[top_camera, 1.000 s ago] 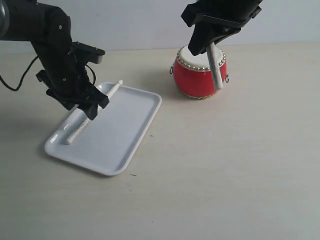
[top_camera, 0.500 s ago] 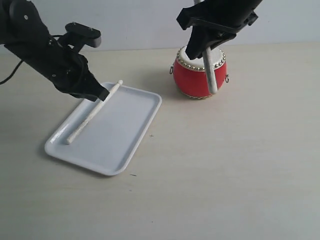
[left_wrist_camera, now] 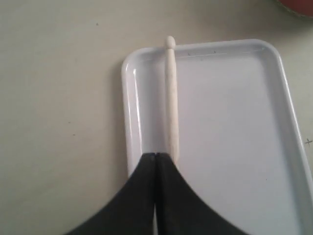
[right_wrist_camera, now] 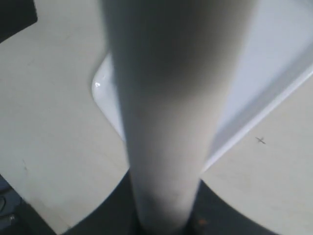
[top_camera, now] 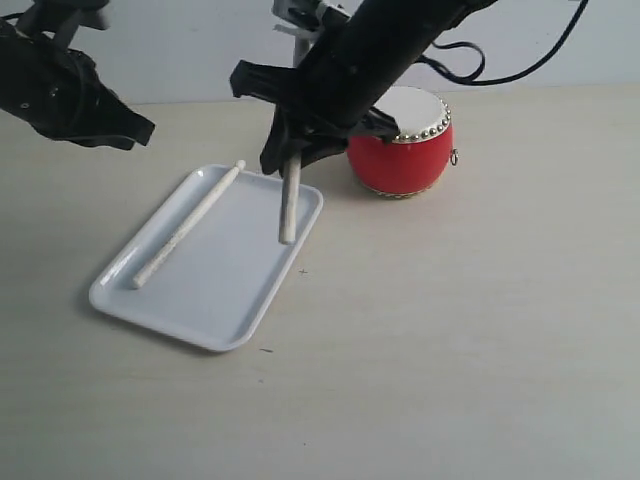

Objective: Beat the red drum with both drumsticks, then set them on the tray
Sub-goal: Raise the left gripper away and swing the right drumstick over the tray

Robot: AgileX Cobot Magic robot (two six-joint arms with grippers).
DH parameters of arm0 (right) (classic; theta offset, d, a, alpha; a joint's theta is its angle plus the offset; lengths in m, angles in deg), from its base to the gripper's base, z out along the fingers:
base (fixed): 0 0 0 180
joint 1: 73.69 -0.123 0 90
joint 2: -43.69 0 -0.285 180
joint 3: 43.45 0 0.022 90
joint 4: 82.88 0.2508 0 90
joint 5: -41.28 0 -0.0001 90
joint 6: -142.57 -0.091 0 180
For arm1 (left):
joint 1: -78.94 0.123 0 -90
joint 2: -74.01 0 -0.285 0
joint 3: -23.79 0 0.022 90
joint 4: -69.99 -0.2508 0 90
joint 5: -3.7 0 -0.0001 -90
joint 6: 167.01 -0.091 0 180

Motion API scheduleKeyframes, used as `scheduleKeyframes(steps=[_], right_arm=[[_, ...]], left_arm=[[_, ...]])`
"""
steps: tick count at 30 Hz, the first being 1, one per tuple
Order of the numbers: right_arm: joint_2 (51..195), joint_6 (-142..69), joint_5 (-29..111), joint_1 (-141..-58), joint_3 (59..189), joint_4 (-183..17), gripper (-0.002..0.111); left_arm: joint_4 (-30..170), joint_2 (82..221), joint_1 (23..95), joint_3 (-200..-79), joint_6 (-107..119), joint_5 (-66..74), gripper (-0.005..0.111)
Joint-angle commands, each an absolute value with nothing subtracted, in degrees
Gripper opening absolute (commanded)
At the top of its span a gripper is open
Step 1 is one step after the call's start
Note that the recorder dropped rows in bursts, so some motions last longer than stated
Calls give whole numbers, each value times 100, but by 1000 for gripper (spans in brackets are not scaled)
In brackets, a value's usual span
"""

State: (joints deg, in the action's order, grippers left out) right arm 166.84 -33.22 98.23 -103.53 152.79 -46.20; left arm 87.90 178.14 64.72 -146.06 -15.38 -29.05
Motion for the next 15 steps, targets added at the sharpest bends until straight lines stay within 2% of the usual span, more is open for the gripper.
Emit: scheduleKeyframes(steps=[1,15], right_arm=[[16943,-4259,9476,-10536,15267,-4591,0],[17573,-5451,9148,-10902,15279,-4706,0]], left_arm=[[8860,17399,6746,-14297,-1547,-2860,0],[9296,16536,6924,-13831,-1705,-2848,0]])
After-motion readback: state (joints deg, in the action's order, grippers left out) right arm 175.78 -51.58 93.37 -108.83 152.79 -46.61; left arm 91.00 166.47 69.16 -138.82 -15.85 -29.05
